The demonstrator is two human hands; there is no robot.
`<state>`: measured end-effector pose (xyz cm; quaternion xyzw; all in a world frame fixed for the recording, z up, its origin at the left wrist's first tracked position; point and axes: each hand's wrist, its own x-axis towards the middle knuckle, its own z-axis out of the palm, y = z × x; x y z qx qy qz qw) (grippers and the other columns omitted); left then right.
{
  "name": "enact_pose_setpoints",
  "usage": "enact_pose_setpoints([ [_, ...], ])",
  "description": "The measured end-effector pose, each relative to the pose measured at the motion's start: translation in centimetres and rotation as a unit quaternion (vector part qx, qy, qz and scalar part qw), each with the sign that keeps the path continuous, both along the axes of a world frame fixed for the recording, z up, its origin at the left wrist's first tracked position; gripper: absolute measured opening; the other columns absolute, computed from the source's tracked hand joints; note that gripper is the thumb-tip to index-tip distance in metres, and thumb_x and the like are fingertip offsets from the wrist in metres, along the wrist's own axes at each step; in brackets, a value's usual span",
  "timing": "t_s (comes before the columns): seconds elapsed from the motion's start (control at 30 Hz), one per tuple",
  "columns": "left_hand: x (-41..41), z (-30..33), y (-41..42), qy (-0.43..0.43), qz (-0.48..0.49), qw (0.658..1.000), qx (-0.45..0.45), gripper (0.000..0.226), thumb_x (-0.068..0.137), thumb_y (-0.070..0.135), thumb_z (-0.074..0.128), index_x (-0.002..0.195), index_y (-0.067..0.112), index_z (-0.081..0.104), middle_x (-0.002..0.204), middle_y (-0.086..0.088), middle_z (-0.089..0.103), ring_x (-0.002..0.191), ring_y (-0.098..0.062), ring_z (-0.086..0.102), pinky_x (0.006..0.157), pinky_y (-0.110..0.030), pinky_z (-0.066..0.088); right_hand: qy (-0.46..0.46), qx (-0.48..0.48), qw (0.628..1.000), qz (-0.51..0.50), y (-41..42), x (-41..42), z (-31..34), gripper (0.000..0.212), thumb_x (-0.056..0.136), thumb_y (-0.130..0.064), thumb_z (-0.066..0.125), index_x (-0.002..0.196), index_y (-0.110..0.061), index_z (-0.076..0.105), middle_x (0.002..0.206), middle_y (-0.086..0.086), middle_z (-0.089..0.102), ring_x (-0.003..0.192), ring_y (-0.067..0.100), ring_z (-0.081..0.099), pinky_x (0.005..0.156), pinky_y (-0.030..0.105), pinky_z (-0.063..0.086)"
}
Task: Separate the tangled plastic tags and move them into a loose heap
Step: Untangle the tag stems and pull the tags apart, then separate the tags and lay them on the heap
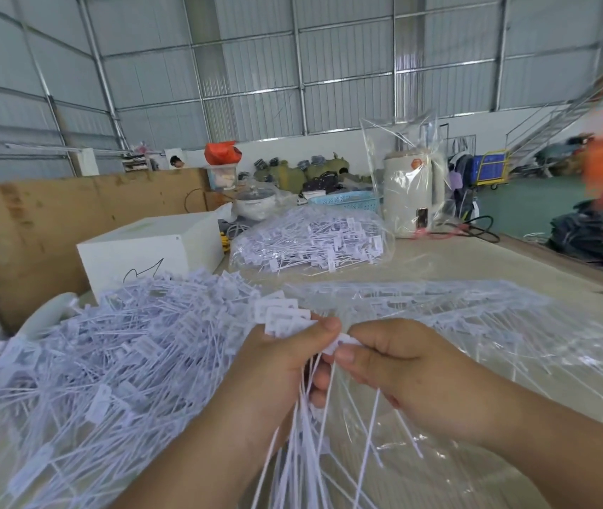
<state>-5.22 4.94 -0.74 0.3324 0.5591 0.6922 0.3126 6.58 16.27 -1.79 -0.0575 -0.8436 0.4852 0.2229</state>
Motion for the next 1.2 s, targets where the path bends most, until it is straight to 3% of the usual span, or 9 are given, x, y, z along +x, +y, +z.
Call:
enact_pose_setpoints([
  [0.2, -0.9, 0.1, 0.3, -0.180, 0.016, 0.983, -0.020, 0.045, 0.089, 0.030, 0.061, 0.048, 0.011, 0.064, 0.041, -0.004, 0.046, 0.028, -0.016, 0.042, 0.032, -0.016, 0.036, 0.147, 0.098, 0.971, -0.158, -1.3, -0.1, 0.5, 0.040, 0.081, -0.056, 0.043, 0.066, -0.019, 0.043, 0.049, -0.010, 0.035, 0.045, 0.005, 0.033, 0.045, 0.017, 0.028],
  [0.3, -2.4, -0.1, 0.1, -0.164, 0.046, 0.985, -0.031, 0.042, 0.086, 0.037, 0.065, 0.055, 0.010, 0.060, 0.044, -0.005, 0.045, 0.031, -0.019, 0.043, 0.036, -0.020, 0.039, 0.167, 0.026, 0.976, -0.138, -0.4, 0.6, 1.1, 0.042, 0.081, -0.053, 0.049, 0.069, -0.012, 0.048, 0.052, -0.011, 0.033, 0.044, 0.008, 0.031, 0.043, 0.017, 0.030],
  [0.4, -1.6, -0.5, 0.5, -0.077, 0.035, 0.995, -0.046, 0.041, 0.068, 0.047, 0.073, 0.059, 0.008, 0.069, 0.053, -0.010, 0.060, 0.040, -0.022, 0.056, 0.045, -0.025, 0.047, 0.090, -0.003, 0.994, -0.067, -0.5, 0.5, 1.0, 0.022, 0.081, -0.055, 0.051, 0.085, -0.034, 0.055, 0.057, 0.005, 0.034, 0.048, 0.034, 0.030, 0.046, 0.040, 0.029],
  [0.57, 0.6, -0.9, 0.8, -0.083, -0.036, 0.995, -0.043, 0.047, 0.073, 0.046, 0.073, 0.090, 0.002, 0.075, 0.076, -0.020, 0.072, 0.060, -0.027, 0.070, 0.053, -0.032, 0.056, 0.086, -0.029, 0.994, -0.063, -0.6, -0.6, -0.5, 0.018, 0.083, -0.050, 0.053, 0.094, -0.037, 0.052, 0.049, -0.012, 0.053, 0.040, 0.001, 0.046, 0.043, 0.014, 0.035],
  [0.7, 0.8, -0.5, 0.6, -0.149, -0.093, 0.982, -0.075, 0.040, 0.065, 0.042, 0.072, 0.080, 0.005, 0.077, 0.065, -0.015, 0.066, 0.046, -0.022, 0.062, 0.038, -0.023, 0.047, 0.087, -0.049, 0.987, -0.123, -0.4, -1.1, -1.2, 0.004, 0.095, -0.039, 0.054, 0.095, -0.036, 0.051, 0.050, -0.012, 0.047, 0.042, 0.010, 0.039, 0.045, 0.026, 0.035],
  [0.87, 0.0, -0.4, 0.6, -0.114, -0.056, 0.991, -0.051, 0.004, 0.077, 0.003, 0.071, 0.073, 0.001, 0.070, 0.058, -0.010, 0.055, 0.037, -0.009, 0.043, 0.031, -0.015, 0.029, 0.085, -0.154, 0.977, -0.118, -0.8, -1.6, -1.3, 0.045, 0.076, -0.057, 0.053, 0.111, -0.030, 0.049, 0.060, -0.008, 0.059, 0.051, 0.015, 0.051, 0.051, 0.031, 0.049],
  [0.93, -1.3, -0.3, 0.3, -0.069, 0.033, 0.996, -0.049, 0.016, 0.081, -0.006, 0.067, 0.067, 0.000, 0.063, 0.048, -0.009, 0.049, 0.033, -0.012, 0.039, 0.031, -0.016, 0.029, 0.055, -0.187, 0.975, -0.102, -1.0, -1.6, -1.6, 0.053, 0.070, -0.061, 0.057, 0.114, -0.032, 0.049, 0.075, -0.003, 0.067, 0.060, 0.012, 0.059, 0.058, 0.030, 0.053],
  [1.0, -2.7, -0.3, 0.0, 0.094, 0.126, 0.985, -0.075, 0.008, 0.083, -0.002, 0.068, 0.079, 0.000, 0.061, 0.048, -0.005, 0.055, 0.035, -0.015, 0.047, 0.036, -0.018, 0.035, -0.025, -0.055, 0.991, -0.116, -1.0, -1.3, -1.9, 0.037, 0.084, -0.057, 0.059, 0.114, -0.036, 0.052, 0.092, -0.009, 0.065, 0.074, 0.002, 0.061, 0.068, 0.023, 0.053],
  [1.2, -4.6, -1.8, -0.1, 0.443, 0.189, 0.855, -0.191, 0.015, 0.085, 0.033, 0.065, 0.094, 0.034, 0.053, 0.087, 0.013, 0.061, 0.075, -0.001, 0.058, 0.065, -0.023, 0.048, -0.175, 0.312, 0.934, -0.021, -1.7, -0.8, -1.8, 0.051, 0.093, -0.042, 0.059, 0.142, -0.036, 0.043, 0.122, -0.010, 0.049, 0.117, 0.008, 0.042, 0.099, 0.030, 0.039],
])
